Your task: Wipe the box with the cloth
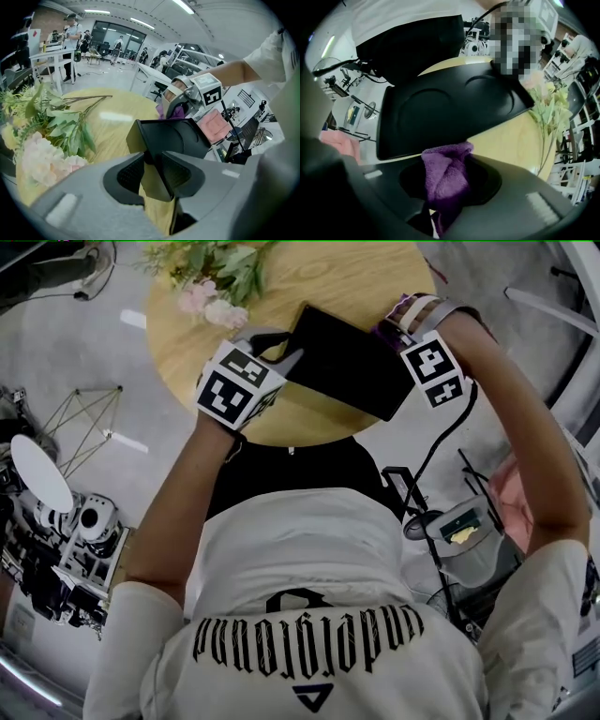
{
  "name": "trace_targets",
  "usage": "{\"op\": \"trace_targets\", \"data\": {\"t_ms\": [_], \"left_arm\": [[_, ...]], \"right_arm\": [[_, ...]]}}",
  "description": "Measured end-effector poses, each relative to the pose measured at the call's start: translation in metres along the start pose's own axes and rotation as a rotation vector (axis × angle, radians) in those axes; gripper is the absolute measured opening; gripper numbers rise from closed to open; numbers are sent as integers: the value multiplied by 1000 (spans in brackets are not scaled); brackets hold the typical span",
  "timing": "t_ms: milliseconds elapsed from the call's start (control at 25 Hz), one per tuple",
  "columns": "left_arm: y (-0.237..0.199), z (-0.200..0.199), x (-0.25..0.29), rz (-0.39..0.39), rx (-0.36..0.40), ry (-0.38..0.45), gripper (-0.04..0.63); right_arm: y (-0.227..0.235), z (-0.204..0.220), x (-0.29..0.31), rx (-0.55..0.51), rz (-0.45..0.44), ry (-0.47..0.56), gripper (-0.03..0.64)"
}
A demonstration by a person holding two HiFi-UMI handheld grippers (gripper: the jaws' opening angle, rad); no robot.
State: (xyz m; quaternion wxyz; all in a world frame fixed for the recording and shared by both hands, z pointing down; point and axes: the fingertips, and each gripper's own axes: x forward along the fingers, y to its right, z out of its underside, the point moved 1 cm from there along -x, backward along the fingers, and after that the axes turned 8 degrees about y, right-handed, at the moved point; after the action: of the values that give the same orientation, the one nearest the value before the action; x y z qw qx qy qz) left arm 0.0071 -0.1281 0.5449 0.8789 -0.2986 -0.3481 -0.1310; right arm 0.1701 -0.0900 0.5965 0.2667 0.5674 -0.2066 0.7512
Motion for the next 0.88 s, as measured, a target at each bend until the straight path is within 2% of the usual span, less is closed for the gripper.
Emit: {"op": "trace_targets", "data": {"t_ms": [240, 320, 400, 560, 880], "left_arm": [[-2, 1, 3, 6, -4, 4, 130], [-2, 1, 2, 7, 1, 4, 130], [-1, 1, 2, 5, 10, 3, 130], [-2, 1, 0, 1, 16, 7, 130], [-2, 2, 1, -26, 29, -13, 130]], "right_arm": [[121, -36, 7, -95, 129, 31, 120], [143, -45, 5, -120, 149, 32, 120], [144, -47, 4, -130, 148, 33, 120], [97, -33, 3, -112, 83, 22, 119], [-53, 11, -3, -4, -89, -29, 120]]}}
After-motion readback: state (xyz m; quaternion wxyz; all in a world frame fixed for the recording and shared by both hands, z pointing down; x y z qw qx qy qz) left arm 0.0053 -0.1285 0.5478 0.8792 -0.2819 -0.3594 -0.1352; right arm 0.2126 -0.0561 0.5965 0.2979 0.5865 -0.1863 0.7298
